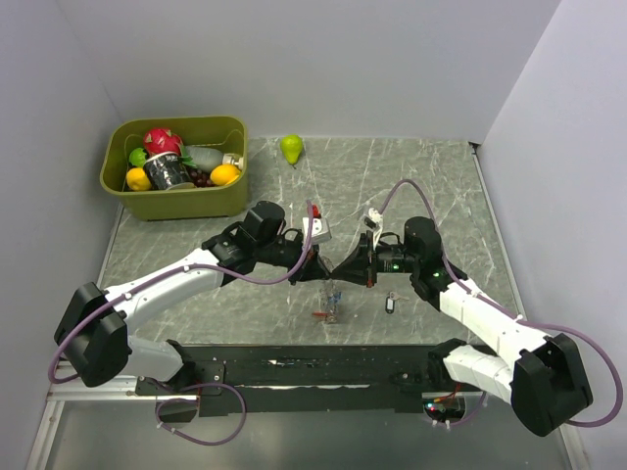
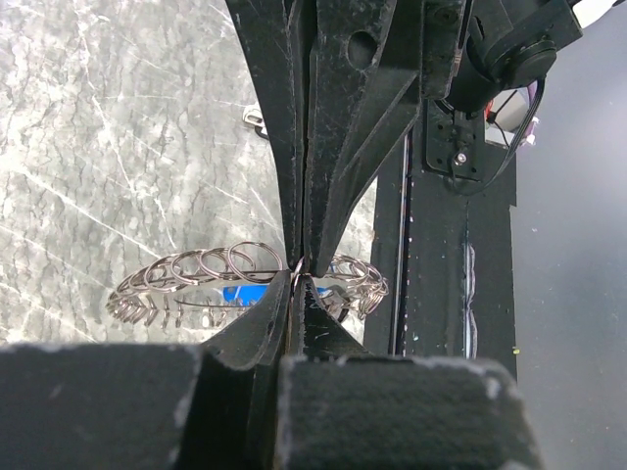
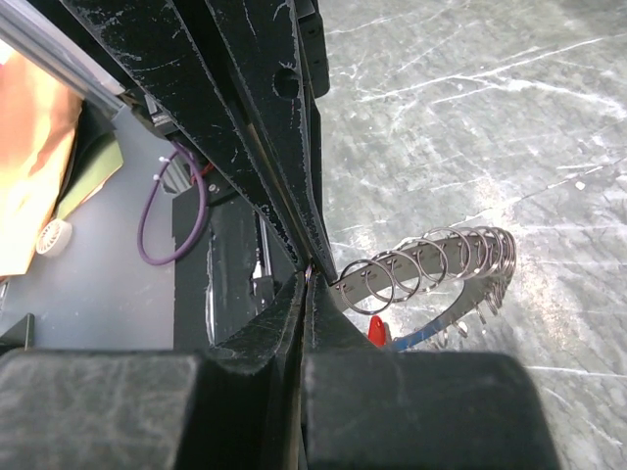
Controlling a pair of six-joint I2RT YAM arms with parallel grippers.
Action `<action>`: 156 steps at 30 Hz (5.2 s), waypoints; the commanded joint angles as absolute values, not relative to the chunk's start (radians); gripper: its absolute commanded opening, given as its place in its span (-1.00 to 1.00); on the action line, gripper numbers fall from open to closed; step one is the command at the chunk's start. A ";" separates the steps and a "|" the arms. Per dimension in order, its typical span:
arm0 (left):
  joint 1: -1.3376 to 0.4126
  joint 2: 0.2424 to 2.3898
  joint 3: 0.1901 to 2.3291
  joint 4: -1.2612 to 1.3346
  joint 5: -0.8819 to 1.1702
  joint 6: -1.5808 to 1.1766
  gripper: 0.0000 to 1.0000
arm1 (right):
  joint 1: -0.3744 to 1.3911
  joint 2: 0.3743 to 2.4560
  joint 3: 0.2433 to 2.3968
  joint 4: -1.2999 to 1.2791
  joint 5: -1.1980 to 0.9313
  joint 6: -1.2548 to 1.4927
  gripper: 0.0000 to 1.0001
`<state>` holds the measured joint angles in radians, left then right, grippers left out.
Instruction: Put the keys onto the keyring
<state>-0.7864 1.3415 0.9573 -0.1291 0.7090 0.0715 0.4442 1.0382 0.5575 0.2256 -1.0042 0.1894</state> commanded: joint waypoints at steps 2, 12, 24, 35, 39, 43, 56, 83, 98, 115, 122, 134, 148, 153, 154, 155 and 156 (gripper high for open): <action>-0.799 1.325 0.986 -0.077 0.732 0.101 -0.98 | 0.440 1.017 0.607 0.259 -1.000 0.181 -1.00; -0.799 1.316 0.974 -0.029 0.690 0.057 -0.61 | 0.440 0.954 0.552 0.370 -0.908 0.281 -1.00; -0.683 1.210 0.803 0.305 0.847 -0.179 0.01 | 0.437 0.850 0.479 0.541 -0.856 0.316 -1.00; -0.568 1.175 0.652 0.857 1.063 -0.524 0.16 | 0.440 0.858 0.391 0.905 -0.900 0.385 -1.00; -0.574 1.207 0.643 0.968 1.086 -0.578 0.15 | 0.440 0.867 0.370 1.017 -0.881 0.432 -1.00; -0.591 1.242 0.664 0.950 1.086 -0.572 0.11 | 0.440 0.870 0.356 1.112 -0.851 0.486 -1.00; -0.630 1.325 0.721 0.994 1.042 -0.589 -0.08 | 0.440 0.900 0.348 1.190 -0.854 0.540 -1.00; -0.706 1.333 0.891 0.515 0.942 -0.301 -0.98 | 0.451 0.871 0.341 1.063 -0.815 0.470 -1.00; -0.716 1.279 1.015 0.141 0.819 -0.080 -0.98 | 0.446 0.835 0.475 0.614 -0.913 0.252 -0.08; -0.844 1.351 1.236 -0.376 0.479 0.273 -0.98 | 0.416 0.819 0.641 0.221 -0.862 -0.035 0.40; -0.862 1.309 1.206 -0.357 0.483 0.327 -0.98 | 0.414 0.850 0.661 0.160 -0.939 -0.087 0.16; -0.868 1.292 1.189 -0.319 0.517 0.327 -0.98 | 0.416 0.951 0.670 0.192 -1.031 -0.063 -0.17; -0.876 1.293 1.183 -0.301 0.535 0.316 -0.98 | 0.417 1.020 0.675 0.252 -1.063 -0.009 -0.68; -0.877 1.292 1.177 -0.295 0.535 0.316 -0.98 | 0.417 1.025 0.667 0.252 -1.071 -0.012 -0.67; -0.877 1.292 1.178 -0.293 0.538 0.316 -0.98 | 0.417 1.025 0.669 0.259 -1.074 -0.009 -0.67; -0.877 1.292 1.178 -0.291 0.541 0.314 -0.98 | 0.417 1.028 0.669 0.264 -1.077 -0.005 -0.70; -0.876 1.292 1.180 -0.290 0.543 0.314 -0.98 | 0.417 1.028 0.664 0.273 -1.078 -0.003 -0.90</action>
